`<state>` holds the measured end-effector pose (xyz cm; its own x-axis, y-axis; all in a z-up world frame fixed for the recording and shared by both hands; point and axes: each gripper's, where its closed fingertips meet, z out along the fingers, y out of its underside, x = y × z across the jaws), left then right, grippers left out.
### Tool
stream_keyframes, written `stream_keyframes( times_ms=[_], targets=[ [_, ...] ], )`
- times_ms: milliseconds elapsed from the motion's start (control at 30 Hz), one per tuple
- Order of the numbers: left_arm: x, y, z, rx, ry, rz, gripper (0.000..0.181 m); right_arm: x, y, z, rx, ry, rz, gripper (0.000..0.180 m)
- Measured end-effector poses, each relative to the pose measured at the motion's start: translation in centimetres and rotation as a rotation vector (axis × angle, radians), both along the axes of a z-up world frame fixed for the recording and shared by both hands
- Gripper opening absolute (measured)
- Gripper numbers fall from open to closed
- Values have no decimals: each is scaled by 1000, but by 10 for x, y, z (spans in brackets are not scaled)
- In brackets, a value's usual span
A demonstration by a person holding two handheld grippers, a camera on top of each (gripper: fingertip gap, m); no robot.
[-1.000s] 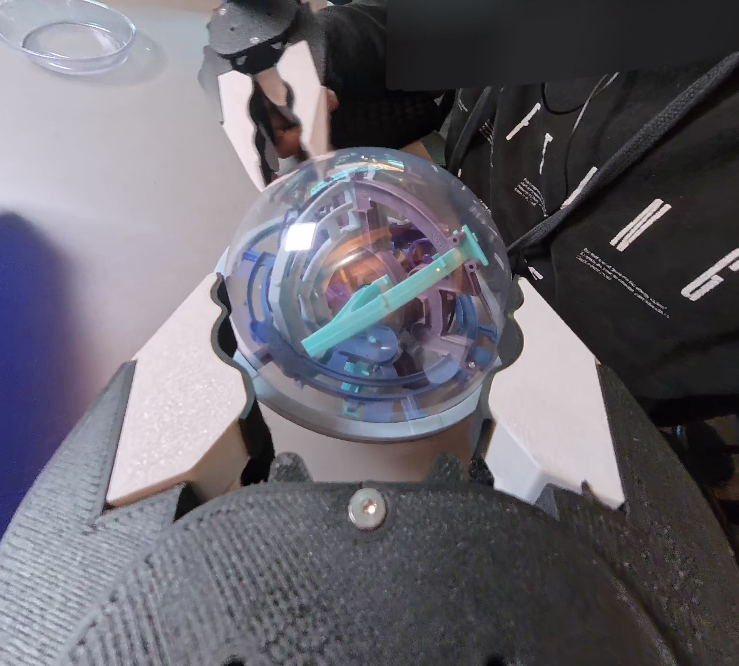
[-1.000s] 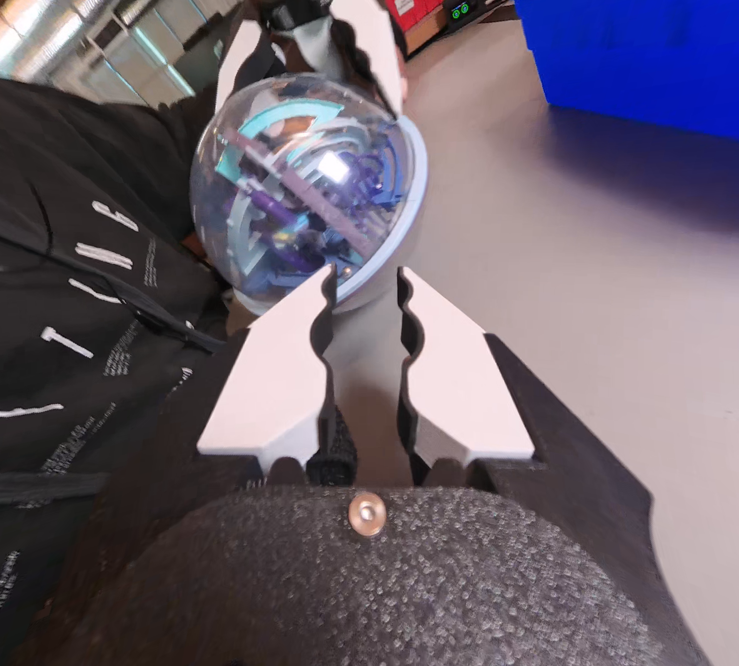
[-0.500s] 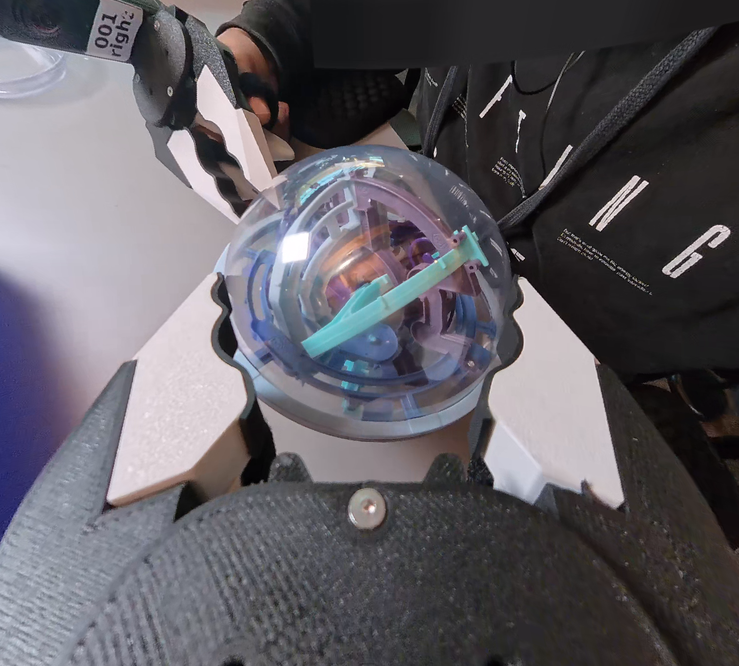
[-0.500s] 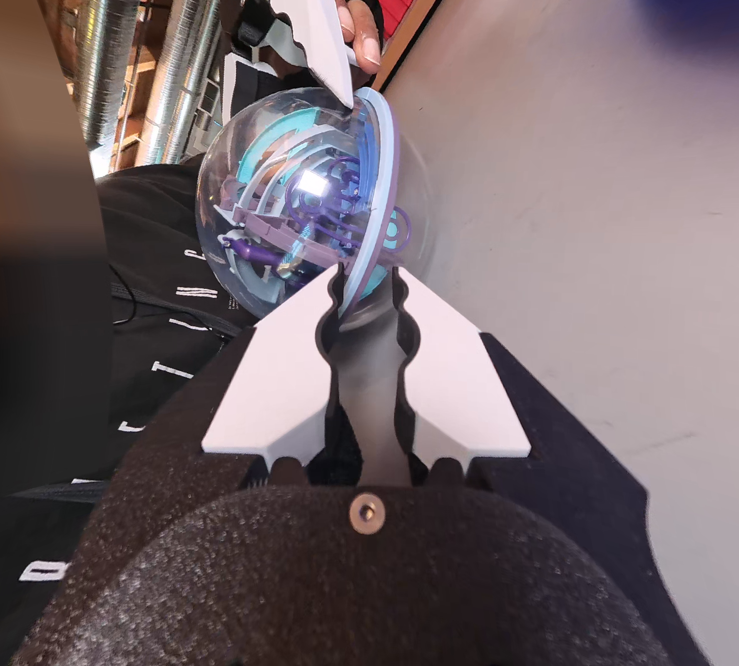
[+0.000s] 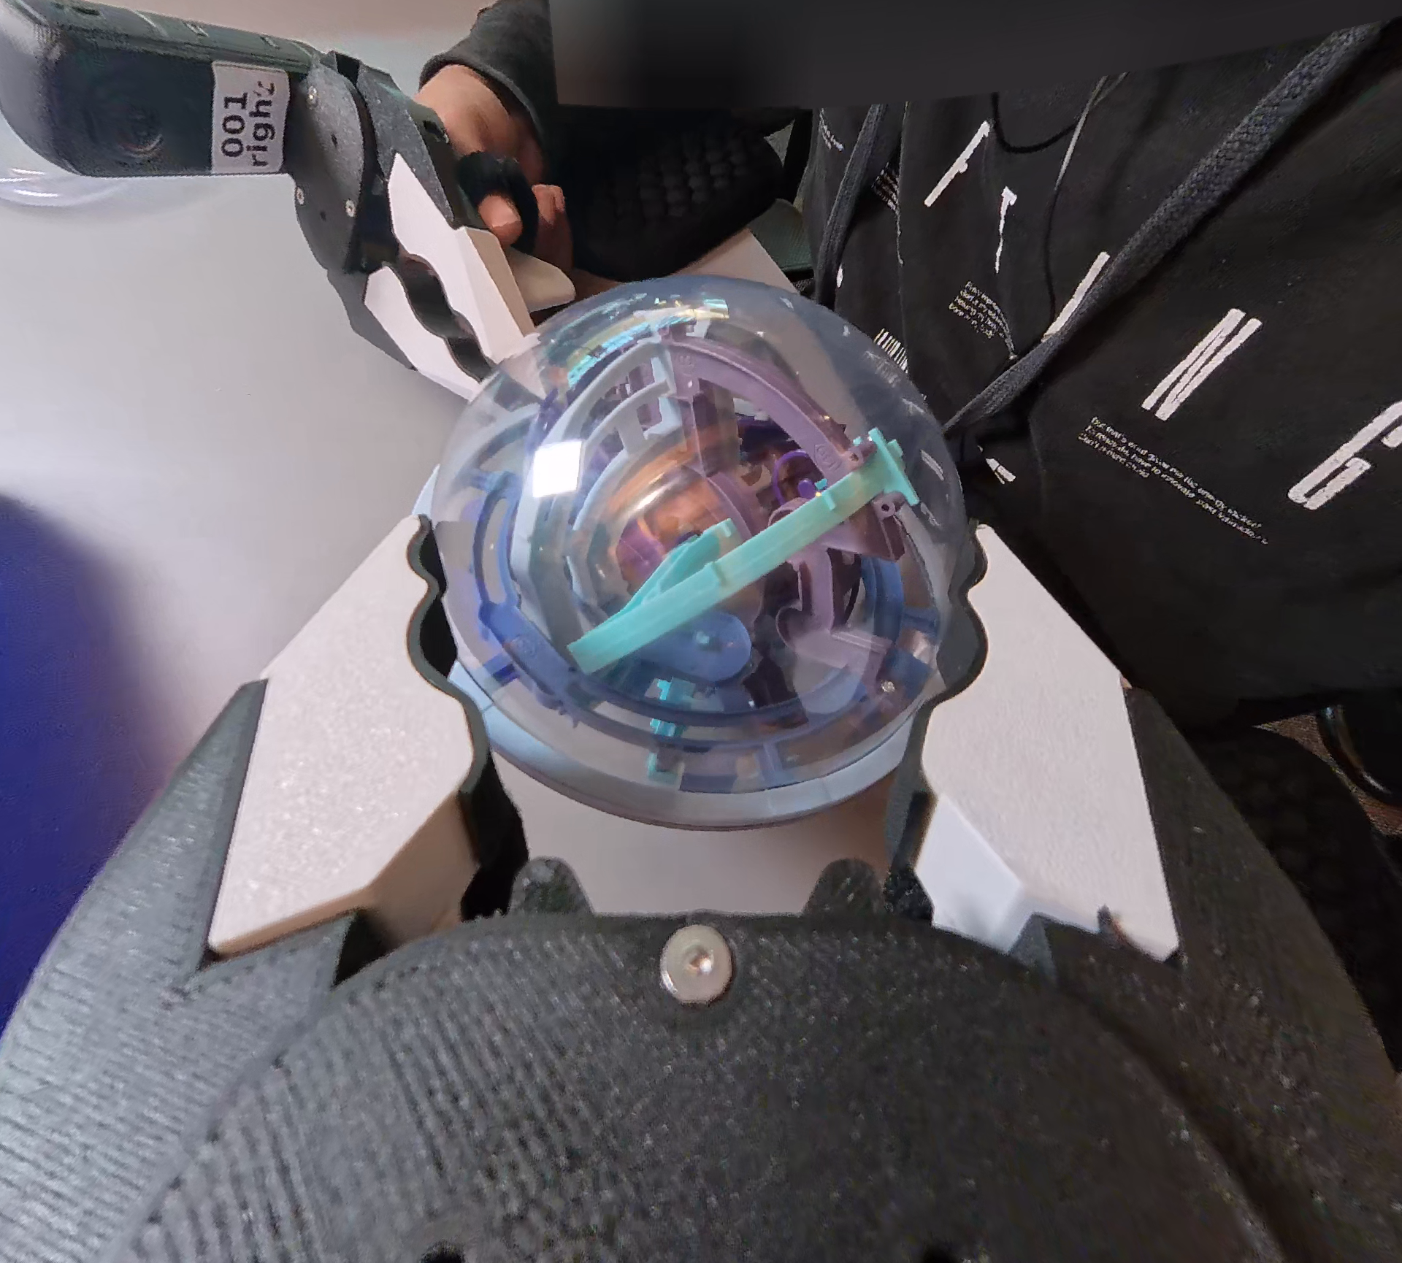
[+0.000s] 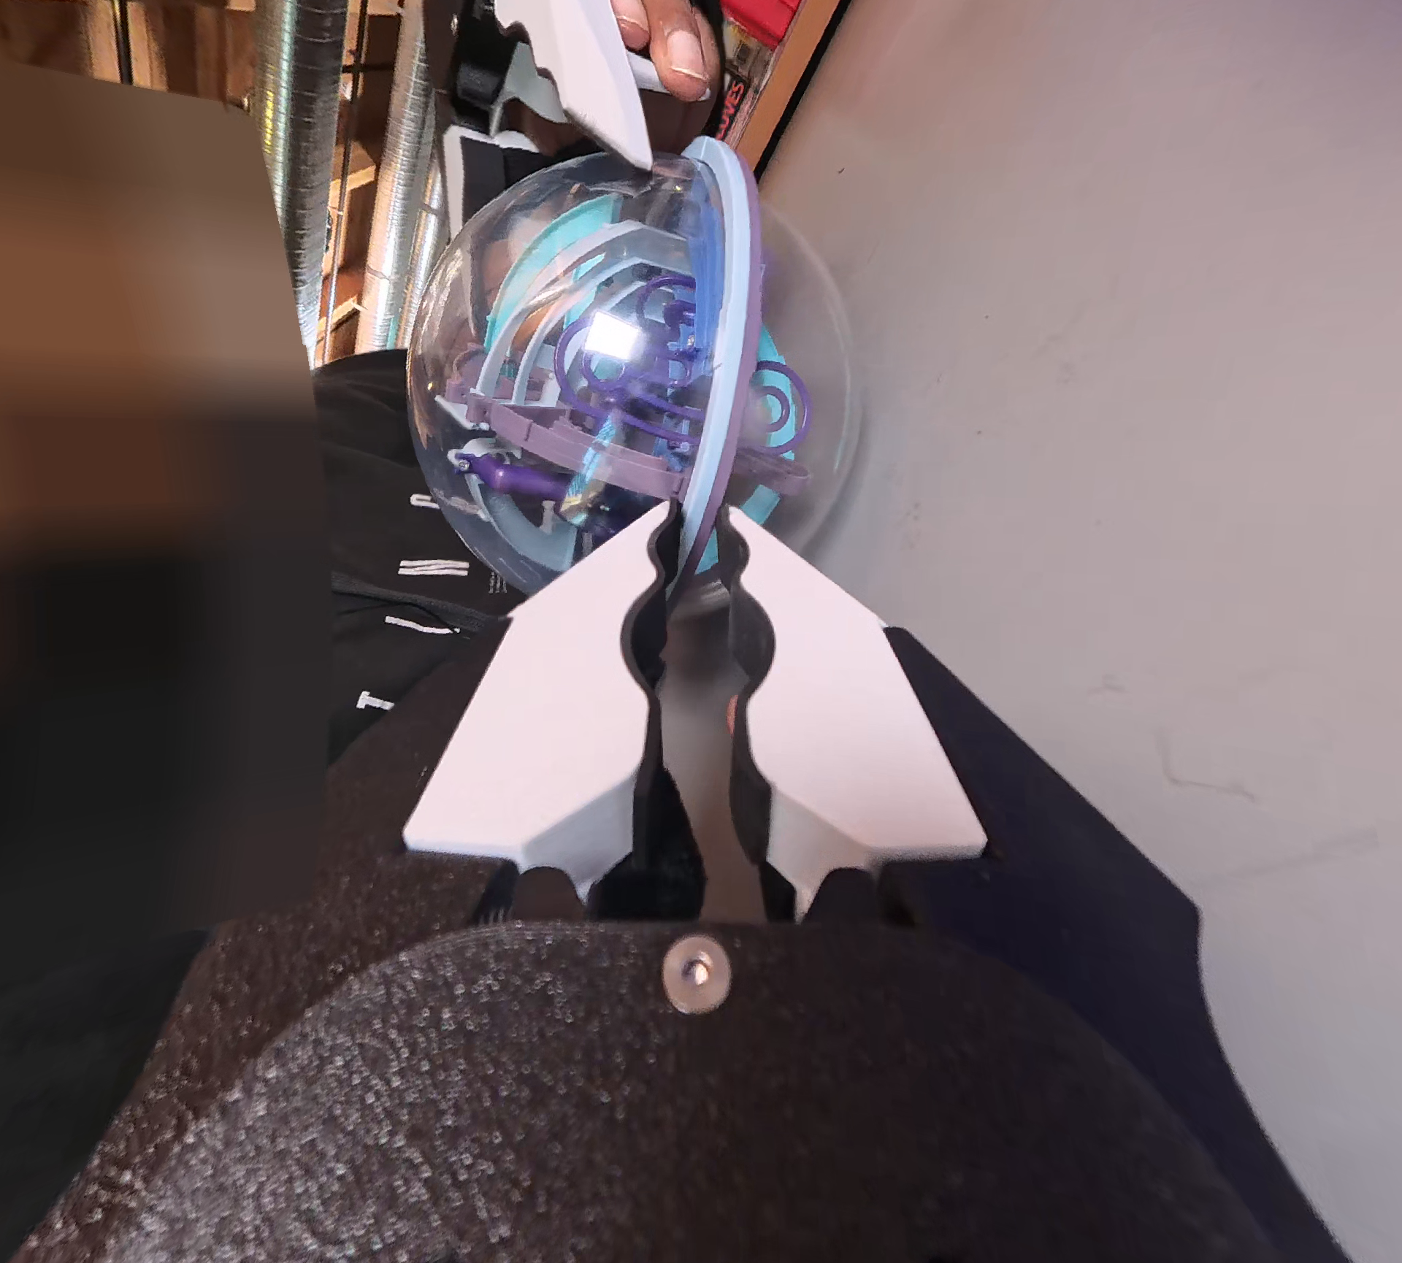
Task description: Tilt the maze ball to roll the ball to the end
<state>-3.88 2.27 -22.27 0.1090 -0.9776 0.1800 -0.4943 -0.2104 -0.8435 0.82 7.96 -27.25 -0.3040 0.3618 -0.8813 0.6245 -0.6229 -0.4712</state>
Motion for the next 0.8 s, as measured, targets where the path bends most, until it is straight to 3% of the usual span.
stream_keyframes(
  times_ms=[267, 800],
  targets=[
    [-13, 13, 5, -11, 10, 215, 119, -2, 20, 1, -92, -23, -153, 6],
    [-13, -1, 5, 159, -93, 664, 124, -3, 34, -3, -101, -41, -275, 6]
  ],
)
